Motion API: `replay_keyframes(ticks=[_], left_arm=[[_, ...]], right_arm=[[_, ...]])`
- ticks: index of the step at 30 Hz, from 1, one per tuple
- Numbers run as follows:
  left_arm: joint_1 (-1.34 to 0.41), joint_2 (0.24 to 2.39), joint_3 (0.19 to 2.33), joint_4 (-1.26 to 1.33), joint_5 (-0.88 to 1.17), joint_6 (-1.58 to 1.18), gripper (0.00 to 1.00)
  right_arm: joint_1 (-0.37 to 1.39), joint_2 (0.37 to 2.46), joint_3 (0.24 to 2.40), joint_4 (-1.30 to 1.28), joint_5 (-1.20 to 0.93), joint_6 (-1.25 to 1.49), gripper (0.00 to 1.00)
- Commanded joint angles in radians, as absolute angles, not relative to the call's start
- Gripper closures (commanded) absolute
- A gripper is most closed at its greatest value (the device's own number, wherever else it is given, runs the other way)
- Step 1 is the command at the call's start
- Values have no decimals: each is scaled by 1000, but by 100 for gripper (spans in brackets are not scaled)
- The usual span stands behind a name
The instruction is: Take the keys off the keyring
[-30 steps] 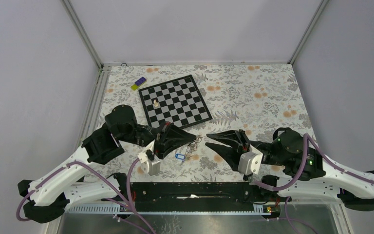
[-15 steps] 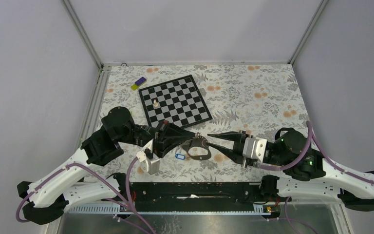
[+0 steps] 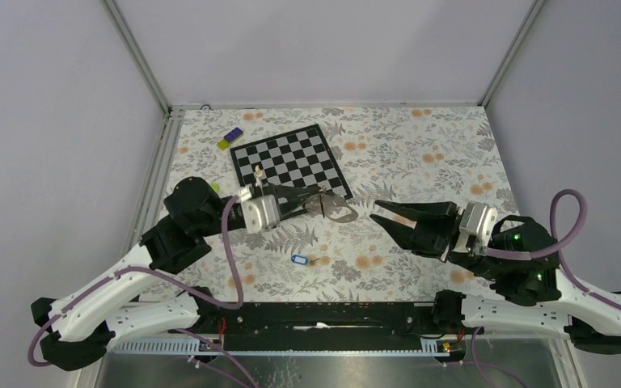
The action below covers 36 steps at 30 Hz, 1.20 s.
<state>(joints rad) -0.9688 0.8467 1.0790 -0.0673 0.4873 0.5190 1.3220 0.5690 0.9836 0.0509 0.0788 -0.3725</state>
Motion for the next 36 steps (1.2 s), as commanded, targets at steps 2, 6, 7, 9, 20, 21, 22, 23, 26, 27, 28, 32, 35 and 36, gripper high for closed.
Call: replay_keyframes(ticks=[2, 6, 7, 9, 20, 21, 22, 23, 26, 27, 28, 32, 35, 36], left_arm=[[-967, 881, 1154, -45, 69, 153, 100], [-966, 890, 1174, -127, 167, 234, 100], [-966, 883, 1162, -121, 223, 258, 100], [-966, 867, 1142, -119, 345, 331, 100], [-966, 841, 1171, -365, 800, 847, 100], [-967, 839, 1169, -377, 813, 870, 100], [-968, 841, 1173, -393, 820, 889, 100], [-967, 846, 1186, -416, 829, 910, 100], [-967, 873, 1225, -483, 860, 965, 100], [-968, 880, 1234, -494, 877, 978, 100], [-967, 884, 1239, -498, 890, 986, 100], [-967, 894, 1256, -502, 928, 1016, 100], [-968, 905, 1280, -534, 959, 1039, 100], [-969, 908, 1287, -549, 973, 1044, 100]], right_arm=[[1328, 577, 970, 100, 181, -303, 66], [1328, 593, 949, 121, 191, -314, 65], [1328, 602, 949, 121, 190, -318, 64], [1328, 623, 961, 105, 184, -325, 64], [1328, 632, 1006, 59, 157, -353, 63], [1328, 627, 1014, 50, 150, -354, 63], [1329, 624, 1023, 39, 141, -354, 62], [1329, 618, 1032, 32, 133, -351, 62], [1328, 609, 1030, 27, 127, -342, 61], [1328, 612, 1023, 23, 126, -343, 61], [1328, 616, 1015, 20, 128, -345, 61], [1329, 654, 999, 6, 130, -355, 59], [1328, 675, 993, 6, 147, -382, 59], [1328, 681, 993, 6, 155, -391, 59]])
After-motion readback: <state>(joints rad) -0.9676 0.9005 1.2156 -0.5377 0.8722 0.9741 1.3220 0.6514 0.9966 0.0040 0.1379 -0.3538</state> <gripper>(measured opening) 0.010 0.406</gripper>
